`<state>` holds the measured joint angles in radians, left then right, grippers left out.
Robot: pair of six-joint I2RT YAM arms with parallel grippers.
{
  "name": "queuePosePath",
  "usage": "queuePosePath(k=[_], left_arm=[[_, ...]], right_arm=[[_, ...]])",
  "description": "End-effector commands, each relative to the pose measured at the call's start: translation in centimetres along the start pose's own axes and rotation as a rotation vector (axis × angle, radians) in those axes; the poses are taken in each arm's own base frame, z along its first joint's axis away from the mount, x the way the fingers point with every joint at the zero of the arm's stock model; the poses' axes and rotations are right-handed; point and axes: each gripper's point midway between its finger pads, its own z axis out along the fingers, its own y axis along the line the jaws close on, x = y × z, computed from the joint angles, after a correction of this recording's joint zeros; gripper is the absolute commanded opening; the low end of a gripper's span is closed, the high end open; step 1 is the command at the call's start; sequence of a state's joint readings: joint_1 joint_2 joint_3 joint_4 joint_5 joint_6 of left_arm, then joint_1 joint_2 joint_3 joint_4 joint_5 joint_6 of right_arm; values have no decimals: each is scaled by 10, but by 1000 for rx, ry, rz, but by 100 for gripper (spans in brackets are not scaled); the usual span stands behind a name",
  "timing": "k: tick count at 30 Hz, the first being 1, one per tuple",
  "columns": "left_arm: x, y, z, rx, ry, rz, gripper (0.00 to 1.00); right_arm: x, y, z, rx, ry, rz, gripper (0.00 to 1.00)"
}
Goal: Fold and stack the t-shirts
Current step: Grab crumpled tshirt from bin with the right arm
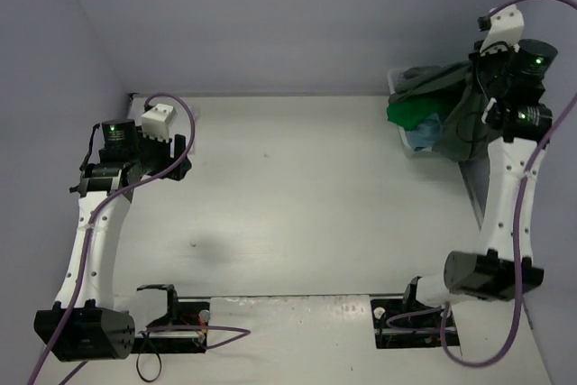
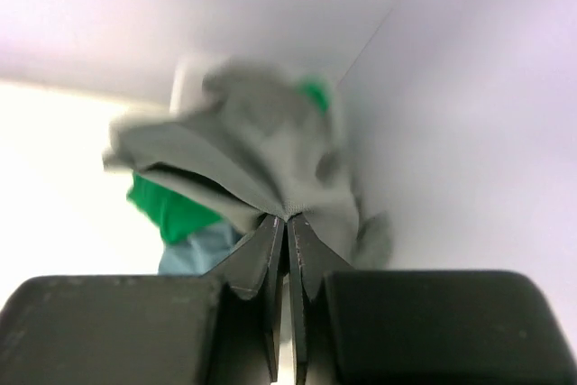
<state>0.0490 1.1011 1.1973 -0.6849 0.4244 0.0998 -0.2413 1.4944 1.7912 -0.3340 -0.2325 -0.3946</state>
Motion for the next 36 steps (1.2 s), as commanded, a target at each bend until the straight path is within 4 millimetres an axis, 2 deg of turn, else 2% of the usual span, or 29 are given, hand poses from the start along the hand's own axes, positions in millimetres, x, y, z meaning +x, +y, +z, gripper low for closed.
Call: queuePosePath(k=[1,6,11,13,14,15,18,20,23,24,28,30,33,36], left_arm=[[-23,2,-7,-11,-86,17,60],[-22,4,-7,-19,-82,12,60],[-20,5,-6,-23,-79,12,60],[-20,6,-6,-27,-78,11,60],[-19,6,-5,-25,-76,10,60],[-19,6,-5,-26,-75,9,60],[-16,8,-3,-29,-67,5,60],[-14,8,-2,-29,-63,2,60],[-13,12,-2,-38,-61,-5,60],[-12,12,-2,-37,-60,-4,60],[-11,13,-2,-38,-63,-13,61],[-11,13,-1,-34,-64,-16,61],[-12,13,-1,-33,-66,-20,61],[-13,12,-2,-30,-70,-22,61]], right_arm=[[-83,-7,-76,28,-258,-50,0],[-109,15,-134,-46,-406,-51,0],[-133,47,-178,-203,-525,-66,0],[-132,64,-184,-296,-530,-63,0],[-130,82,-191,-403,-531,-63,0],[-127,91,-191,-459,-524,-51,0],[-118,116,-192,-619,-501,-4,0],[-117,121,-188,-660,-487,26,0],[-121,97,-166,-514,-469,50,0],[-123,79,-158,-405,-461,51,0],[-110,49,-136,-231,-388,62,0],[-97,46,-129,-204,-352,44,0],[-87,31,-122,-120,-316,33,0],[-96,23,-126,-82,-331,28,0]])
